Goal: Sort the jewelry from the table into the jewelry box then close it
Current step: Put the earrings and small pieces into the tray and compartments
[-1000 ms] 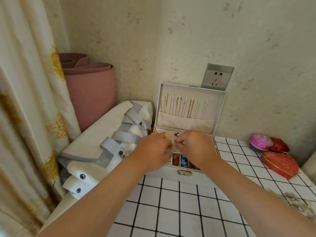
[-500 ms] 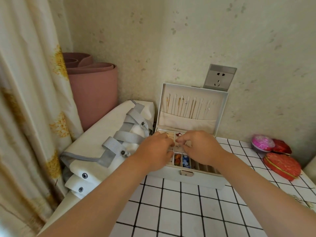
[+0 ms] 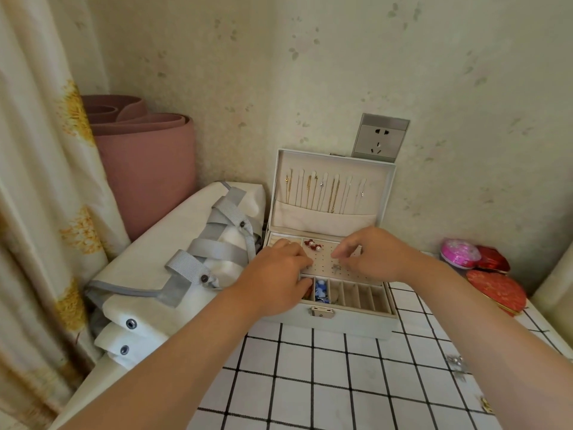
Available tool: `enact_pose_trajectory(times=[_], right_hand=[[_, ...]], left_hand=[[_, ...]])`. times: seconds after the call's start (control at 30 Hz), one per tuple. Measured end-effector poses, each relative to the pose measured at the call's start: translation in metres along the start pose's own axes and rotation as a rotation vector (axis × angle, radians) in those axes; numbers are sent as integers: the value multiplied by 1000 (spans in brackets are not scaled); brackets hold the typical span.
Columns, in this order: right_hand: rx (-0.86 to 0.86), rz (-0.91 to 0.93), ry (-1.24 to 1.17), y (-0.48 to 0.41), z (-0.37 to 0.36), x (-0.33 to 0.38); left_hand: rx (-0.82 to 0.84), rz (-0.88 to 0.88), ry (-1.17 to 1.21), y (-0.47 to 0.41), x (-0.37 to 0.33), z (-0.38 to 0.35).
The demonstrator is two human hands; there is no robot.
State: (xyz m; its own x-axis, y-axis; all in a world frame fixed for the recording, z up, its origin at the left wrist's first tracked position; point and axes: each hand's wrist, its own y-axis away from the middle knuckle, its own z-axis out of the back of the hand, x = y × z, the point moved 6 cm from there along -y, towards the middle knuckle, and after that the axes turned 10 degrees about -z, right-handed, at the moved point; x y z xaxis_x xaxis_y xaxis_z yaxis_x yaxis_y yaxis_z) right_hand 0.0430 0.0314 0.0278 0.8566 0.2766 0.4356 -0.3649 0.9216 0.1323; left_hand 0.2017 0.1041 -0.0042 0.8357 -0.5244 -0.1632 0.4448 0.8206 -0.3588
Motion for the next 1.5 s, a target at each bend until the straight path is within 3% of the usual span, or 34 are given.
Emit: enact_pose_trajectory(times=[0.3,0.6,0.83,0.9,1.07,1.13,1.5], right_hand=[[-35,-5,-46,-3,-7,5],[-240,229,-385,13,4,48],[-200,231,-494,11,-2,57],[-250,185,-458,3,-2,51],[-365,28,-118,-7,-13,31],[-392,14,15,-9,-20,29],[-505,152,242,-15,-35,42]], left_hand=[[-105,55,52,-1,2,10],[-410,471,757,-1,16,25],[-543,608,947,7,29,29],[-491,564,845,5,27,30],[-192,251,156,2,9,29],[-100,129,5,2,4,20],[-3,71,-59,2,6,4]])
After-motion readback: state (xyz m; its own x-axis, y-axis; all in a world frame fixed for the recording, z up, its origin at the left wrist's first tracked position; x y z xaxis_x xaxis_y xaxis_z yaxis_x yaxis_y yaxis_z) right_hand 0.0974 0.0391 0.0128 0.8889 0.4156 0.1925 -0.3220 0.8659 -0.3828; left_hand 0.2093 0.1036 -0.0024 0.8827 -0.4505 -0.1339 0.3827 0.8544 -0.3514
